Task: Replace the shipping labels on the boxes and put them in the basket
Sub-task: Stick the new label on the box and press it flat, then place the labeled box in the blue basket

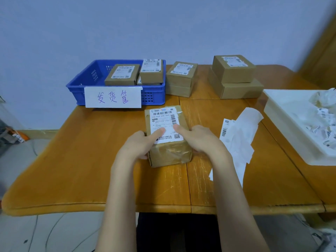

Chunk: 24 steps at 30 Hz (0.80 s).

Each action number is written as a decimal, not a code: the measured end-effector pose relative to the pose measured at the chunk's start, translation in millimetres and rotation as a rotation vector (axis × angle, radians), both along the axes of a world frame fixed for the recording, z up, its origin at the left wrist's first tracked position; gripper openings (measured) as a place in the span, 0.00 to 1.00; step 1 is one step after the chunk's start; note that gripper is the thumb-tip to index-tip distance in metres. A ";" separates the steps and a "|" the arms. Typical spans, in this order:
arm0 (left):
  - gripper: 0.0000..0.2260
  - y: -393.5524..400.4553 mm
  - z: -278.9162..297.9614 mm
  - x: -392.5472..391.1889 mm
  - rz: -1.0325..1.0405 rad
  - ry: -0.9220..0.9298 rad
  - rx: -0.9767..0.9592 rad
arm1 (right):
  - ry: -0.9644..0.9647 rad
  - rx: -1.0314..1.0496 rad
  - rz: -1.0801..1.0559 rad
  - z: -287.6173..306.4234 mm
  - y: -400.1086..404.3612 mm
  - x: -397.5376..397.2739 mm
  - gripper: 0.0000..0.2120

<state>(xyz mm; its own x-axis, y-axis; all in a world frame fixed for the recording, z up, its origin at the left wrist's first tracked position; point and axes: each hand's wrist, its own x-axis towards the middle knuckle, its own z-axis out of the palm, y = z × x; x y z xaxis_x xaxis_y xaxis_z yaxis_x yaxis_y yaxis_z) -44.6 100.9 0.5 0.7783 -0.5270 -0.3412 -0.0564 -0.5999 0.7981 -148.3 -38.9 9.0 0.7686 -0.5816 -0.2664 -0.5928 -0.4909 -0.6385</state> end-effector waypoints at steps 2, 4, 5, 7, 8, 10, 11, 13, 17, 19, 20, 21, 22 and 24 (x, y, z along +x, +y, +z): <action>0.27 10.9 4.3 4.7 0.058 -0.018 -0.034 | -0.033 -0.007 0.025 4.5 4.3 5.2 0.30; 0.26 25.8 9.0 13.8 0.139 -0.071 -0.083 | -0.093 0.007 0.061 10.9 11.6 14.9 0.29; 0.28 33.7 11.3 19.3 0.186 -0.097 -0.114 | -0.128 0.019 0.086 14.2 16.1 21.6 0.28; 0.34 46.9 15.8 32.0 0.286 -0.161 -0.159 | -0.203 0.050 0.128 20.7 26.0 38.8 0.25; 0.36 51.4 18.3 38.7 0.341 -0.201 -0.170 | -0.240 0.071 0.136 23.3 31.7 50.2 0.22; 0.37 57.1 22.8 55.0 0.439 -0.267 -0.197 | -0.306 0.113 0.127 27.9 42.1 75.4 0.20; 0.36 58.5 24.5 64.7 0.481 -0.288 -0.217 | -0.334 0.120 0.118 30.3 46.6 89.7 0.21; 0.32 58.0 32.2 84.0 0.538 -0.316 -0.252 | -0.378 0.082 0.115 38.2 51.7 116.5 0.23; 0.22 40.3 61.1 132.1 0.577 -0.358 -0.267 | -0.427 0.038 0.079 58.4 41.2 175.7 0.26; 0.20 23.7 75.8 165.8 0.579 -0.387 -0.254 | -0.429 0.002 0.065 68.5 28.9 208.4 0.27; 0.22 15.1 82.0 181.8 0.566 -0.397 -0.247 | -0.414 -0.023 0.053 72.8 21.6 224.1 0.28; 0.24 7.0 86.7 196.9 0.553 -0.399 -0.246 | -0.401 -0.037 0.035 76.4 14.1 239.7 0.28; 0.26 -1.0 89.9 211.2 0.541 -0.396 -0.247 | -0.397 -0.035 0.016 79.8 6.7 252.7 0.28; 0.28 -15.3 91.2 238.5 0.520 -0.394 -0.247 | -0.408 -0.013 -0.020 83.1 -7.1 276.4 0.28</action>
